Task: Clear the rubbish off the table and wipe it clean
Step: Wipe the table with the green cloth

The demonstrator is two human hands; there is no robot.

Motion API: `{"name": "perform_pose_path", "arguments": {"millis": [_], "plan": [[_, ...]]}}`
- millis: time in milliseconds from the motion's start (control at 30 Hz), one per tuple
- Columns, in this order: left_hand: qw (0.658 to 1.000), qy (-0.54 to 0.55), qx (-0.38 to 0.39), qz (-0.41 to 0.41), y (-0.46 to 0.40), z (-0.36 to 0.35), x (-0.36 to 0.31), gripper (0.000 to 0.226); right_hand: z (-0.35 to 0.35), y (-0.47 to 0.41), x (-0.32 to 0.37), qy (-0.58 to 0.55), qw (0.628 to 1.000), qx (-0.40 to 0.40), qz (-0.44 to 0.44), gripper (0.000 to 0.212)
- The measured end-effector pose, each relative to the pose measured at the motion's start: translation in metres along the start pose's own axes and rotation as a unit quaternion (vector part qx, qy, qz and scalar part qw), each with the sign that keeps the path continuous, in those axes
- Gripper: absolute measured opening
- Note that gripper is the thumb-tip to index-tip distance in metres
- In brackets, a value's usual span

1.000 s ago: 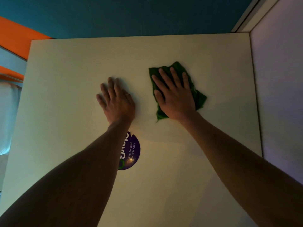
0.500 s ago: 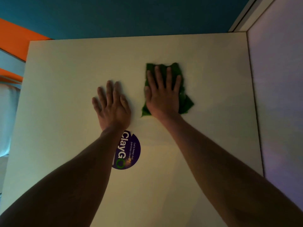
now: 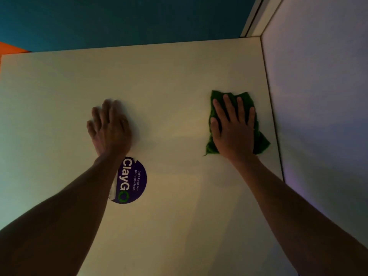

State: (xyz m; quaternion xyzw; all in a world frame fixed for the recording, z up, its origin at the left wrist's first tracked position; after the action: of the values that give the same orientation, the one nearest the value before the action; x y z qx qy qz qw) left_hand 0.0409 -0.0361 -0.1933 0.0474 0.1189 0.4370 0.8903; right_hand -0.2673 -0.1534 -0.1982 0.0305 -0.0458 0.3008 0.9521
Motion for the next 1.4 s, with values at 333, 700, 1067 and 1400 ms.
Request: {"name": "perform_pose_path", "arguments": {"millis": [333, 700, 1067, 1400], "plan": [[1.000, 0.002, 0.012, -0.021, 0.028, -0.020, -0.060, 0.060, 0.003, -0.072, -0.055, -0.004, 0.999, -0.016, -0.032, 0.057], [1.000, -0.009, -0.004, -0.004, 0.031, -0.026, -0.061, 0.059, 0.001, -0.102, -0.055, -0.019, 0.998, -0.006, -0.066, 0.060], [0.997, 0.029, -0.062, 0.038, -0.005, 0.014, 0.031, 0.048, -0.005, 0.025, 0.078, -0.022, 0.999, 0.022, -0.017, 0.058], [0.999, 0.011, -0.008, 0.042, 0.020, 0.005, 0.079, 0.055, -0.009, -0.016, 0.124, -0.017, 0.999, 0.048, -0.002, 0.059]]}}
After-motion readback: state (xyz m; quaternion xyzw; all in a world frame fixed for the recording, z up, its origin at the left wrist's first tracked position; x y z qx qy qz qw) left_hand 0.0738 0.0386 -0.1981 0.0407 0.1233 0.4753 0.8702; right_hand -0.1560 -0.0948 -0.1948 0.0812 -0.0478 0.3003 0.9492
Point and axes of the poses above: each hand's wrist, its own y-axis away from the middle knuckle, its own z-axis out of the back of the hand, x = y × z, the point moved 3 cm from there along -y, towards the middle knuckle, and after that the axes turned 13 degrees about z, right-handed, at the moved point
